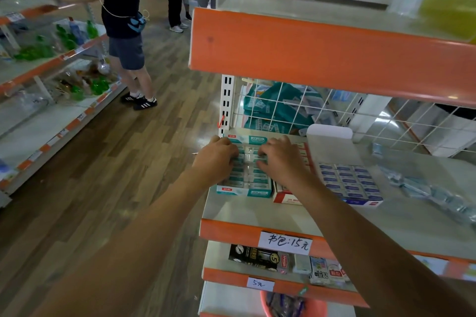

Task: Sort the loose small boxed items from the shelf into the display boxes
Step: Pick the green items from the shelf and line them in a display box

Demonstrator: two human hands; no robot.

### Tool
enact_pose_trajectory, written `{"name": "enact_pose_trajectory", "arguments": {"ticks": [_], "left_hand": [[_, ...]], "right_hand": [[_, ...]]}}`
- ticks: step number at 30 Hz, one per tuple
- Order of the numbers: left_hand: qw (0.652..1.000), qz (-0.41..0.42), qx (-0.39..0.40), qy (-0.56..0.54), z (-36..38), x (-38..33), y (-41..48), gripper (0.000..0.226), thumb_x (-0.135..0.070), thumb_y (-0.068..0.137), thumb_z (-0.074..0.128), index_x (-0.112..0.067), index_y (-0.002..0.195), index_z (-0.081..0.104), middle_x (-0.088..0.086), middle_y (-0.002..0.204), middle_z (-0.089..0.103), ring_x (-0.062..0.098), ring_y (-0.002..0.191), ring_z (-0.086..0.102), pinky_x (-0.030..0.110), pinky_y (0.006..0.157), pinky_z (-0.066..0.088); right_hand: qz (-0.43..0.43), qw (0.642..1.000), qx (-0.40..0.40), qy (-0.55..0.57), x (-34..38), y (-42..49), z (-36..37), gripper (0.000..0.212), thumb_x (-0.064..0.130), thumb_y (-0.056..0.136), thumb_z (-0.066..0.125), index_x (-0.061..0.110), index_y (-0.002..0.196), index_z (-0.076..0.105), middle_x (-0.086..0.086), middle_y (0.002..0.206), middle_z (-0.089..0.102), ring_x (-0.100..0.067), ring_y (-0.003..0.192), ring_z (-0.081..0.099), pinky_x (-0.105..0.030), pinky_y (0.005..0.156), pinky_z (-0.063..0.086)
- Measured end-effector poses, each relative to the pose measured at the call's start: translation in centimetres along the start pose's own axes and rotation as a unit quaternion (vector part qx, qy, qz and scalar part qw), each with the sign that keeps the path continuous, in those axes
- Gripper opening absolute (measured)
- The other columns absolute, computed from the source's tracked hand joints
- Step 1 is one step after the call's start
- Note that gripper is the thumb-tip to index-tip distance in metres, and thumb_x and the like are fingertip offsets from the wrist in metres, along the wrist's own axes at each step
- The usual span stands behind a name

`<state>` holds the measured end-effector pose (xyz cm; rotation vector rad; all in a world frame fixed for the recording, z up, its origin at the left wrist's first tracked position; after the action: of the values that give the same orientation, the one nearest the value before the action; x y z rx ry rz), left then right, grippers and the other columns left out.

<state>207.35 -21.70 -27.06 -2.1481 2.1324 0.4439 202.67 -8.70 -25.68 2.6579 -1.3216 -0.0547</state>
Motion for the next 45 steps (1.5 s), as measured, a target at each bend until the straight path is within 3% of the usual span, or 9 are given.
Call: {"name": "enact_pose_trajectory", "arguments": {"ticks": [12,19,26,29,32,35,45], "left_hand": [[0.998,-0.04,-0.039,0.022,1.1,0.0,0.2,0.024,-0.02,0.094,0.05,-0.021,0.116,0.06,0.001,0.119,0.056,0.021,0.106,0.047,0.037,0.084,0.051],[0.996,-0.039,-0.062,0.047,1.5,-1.1,-0.4,0.022,-0.018,0.095,0.045,-0.013,0.111,0.06,0.005,0.115,0.057,0.023,0.104,0.048,0.031,0.077,0.047],[0.996,-0.039,-0.051,0.059,1.0,-1.2,-0.2,0.023,-0.027,0.094,0.049,-0.018,0.114,0.058,0.003,0.12,0.057,0.021,0.102,0.05,0.034,0.082,0.051],[0.995,-0.046,-0.065,0.052,0.2,-1.6,0.0,0.031,-0.033,0.094,0.05,-0.02,0.121,0.056,0.003,0.123,0.055,0.021,0.107,0.049,0.036,0.087,0.049],[0.994,-0.037,-0.075,0.073,-0.5,-4.0,0.3,0.034,-0.036,0.094,0.048,-0.021,0.124,0.051,0.002,0.125,0.052,0.022,0.113,0.047,0.035,0.093,0.046],[0.993,-0.023,-0.086,0.072,-1.1,-7.4,1.0,0.033,-0.033,0.094,0.047,-0.021,0.124,0.05,0.003,0.126,0.05,0.023,0.117,0.044,0.039,0.097,0.041],[0.995,0.077,-0.033,0.062,1.9,-23.3,3.5,0.04,-0.03,0.093,0.047,-0.019,0.132,0.044,0.008,0.136,0.041,0.027,0.126,0.035,0.042,0.1,0.036]], "right_hand": [[0.015,1.0,0.008,-0.016,-0.1,0.6,0.3,0.022,0.039,0.092,0.06,0.021,0.102,0.066,0.001,0.106,0.066,-0.022,0.1,0.048,-0.038,0.085,0.042],[0.008,0.999,0.028,-0.018,-0.2,0.9,-0.1,0.022,0.037,0.091,0.061,0.019,0.1,0.068,-0.002,0.102,0.065,-0.023,0.1,0.051,-0.038,0.085,0.046],[-0.007,0.998,0.034,-0.059,0.3,0.8,-0.3,0.024,0.037,0.094,0.057,0.02,0.107,0.065,-0.003,0.107,0.064,-0.024,0.103,0.05,-0.041,0.088,0.043],[-0.022,0.999,-0.011,-0.023,-0.5,0.0,-1.0,0.028,0.037,0.096,0.052,0.019,0.114,0.062,-0.001,0.113,0.062,-0.022,0.105,0.051,-0.041,0.088,0.043],[0.001,0.999,-0.05,-0.012,-3.0,-1.0,-2.2,0.029,0.039,0.096,0.049,0.021,0.117,0.058,0.001,0.115,0.061,-0.02,0.104,0.052,-0.038,0.086,0.044],[0.035,0.998,-0.058,-0.015,-6.1,-2.4,-3.1,0.034,0.04,0.095,0.05,0.022,0.124,0.054,-0.001,0.122,0.059,-0.023,0.111,0.053,-0.043,0.094,0.043],[0.154,0.986,-0.029,-0.048,-18.1,-11.3,-5.3,0.049,0.043,0.096,0.045,0.028,0.142,0.037,-0.001,0.147,0.039,-0.025,0.135,0.035,-0.048,0.108,0.032]]}}
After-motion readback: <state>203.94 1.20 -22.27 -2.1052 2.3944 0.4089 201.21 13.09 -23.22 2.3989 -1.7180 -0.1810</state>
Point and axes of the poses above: each hand's wrist, its own y-axis towards the middle knuckle, its own z-axis out of the palm, x = y × z, the point moved 7 cm from there along y, towards the middle knuckle
